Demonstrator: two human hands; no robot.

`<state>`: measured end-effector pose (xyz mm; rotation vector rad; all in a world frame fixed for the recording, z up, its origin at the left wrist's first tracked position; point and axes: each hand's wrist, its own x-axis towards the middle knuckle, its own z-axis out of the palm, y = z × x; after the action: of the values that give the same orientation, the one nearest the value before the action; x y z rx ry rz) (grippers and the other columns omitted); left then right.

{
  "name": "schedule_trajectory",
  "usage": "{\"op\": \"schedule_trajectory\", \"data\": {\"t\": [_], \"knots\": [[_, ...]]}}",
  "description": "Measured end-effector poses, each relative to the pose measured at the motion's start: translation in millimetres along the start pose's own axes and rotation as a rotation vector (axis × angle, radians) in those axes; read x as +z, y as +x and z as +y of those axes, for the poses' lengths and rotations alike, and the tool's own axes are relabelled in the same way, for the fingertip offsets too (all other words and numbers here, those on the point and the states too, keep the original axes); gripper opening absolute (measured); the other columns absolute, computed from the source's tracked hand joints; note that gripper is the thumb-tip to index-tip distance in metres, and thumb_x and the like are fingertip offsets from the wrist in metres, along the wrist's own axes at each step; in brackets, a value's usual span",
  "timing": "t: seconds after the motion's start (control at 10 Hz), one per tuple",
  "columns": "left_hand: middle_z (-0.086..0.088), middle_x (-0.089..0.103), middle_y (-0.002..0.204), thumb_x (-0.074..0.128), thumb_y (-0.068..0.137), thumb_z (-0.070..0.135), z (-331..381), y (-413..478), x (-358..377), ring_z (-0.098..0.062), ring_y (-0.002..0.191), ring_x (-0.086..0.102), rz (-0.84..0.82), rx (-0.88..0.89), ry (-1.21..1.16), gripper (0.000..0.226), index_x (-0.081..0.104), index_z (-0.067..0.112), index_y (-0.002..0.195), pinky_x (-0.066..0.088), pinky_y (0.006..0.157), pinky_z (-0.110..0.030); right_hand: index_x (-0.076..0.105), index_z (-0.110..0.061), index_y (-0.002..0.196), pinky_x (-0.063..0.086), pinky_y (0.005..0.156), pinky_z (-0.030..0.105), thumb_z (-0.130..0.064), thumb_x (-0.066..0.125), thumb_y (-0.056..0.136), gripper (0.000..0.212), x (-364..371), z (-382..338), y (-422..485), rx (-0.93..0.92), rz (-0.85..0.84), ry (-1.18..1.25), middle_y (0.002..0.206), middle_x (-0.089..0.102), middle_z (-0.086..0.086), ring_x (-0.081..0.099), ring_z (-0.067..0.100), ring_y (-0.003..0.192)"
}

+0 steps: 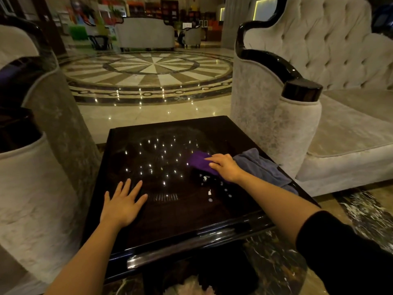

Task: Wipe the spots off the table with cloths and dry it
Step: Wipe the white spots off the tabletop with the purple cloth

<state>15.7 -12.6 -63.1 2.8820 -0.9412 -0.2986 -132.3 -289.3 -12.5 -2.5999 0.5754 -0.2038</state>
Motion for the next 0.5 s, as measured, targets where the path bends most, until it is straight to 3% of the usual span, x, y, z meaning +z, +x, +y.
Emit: {"op": "schedule_trajectory", "data": {"t": [0.2, 0.5], "knots": [[0.002, -0.01, 0.157, 0.017, 0.093, 0.057, -2, 1, 3, -0.018, 0.144, -0.01, 0.009, -0.001, 0.004, 0.058, -0.003, 0.039, 0.144, -0.003, 0.116, -0.048, 0.037, -0.032, 0.135, 0.028, 0.103, 0.045, -0.036, 0.03, 0.097, 0.039, 21, 11, 13, 0.078, -0.07, -0.16, 0.145, 0.036, 0.006, 0.03, 0.032, 0.127], [0.001, -0.009, 0.157, 0.017, 0.092, 0.057, 0, 0, 4, -0.019, 0.144, -0.01, 0.012, 0.002, -0.012, 0.059, -0.002, 0.037, 0.145, -0.003, 0.116, -0.049, 0.04, -0.031, 0.134, 0.027, 0.103, 0.042, -0.035, 0.034, 0.096, 0.038, 36, -1, -13, 0.028, -0.113, -0.179, 0.142, 0.035, 0.012, 0.031, 0.033, 0.125]]}}
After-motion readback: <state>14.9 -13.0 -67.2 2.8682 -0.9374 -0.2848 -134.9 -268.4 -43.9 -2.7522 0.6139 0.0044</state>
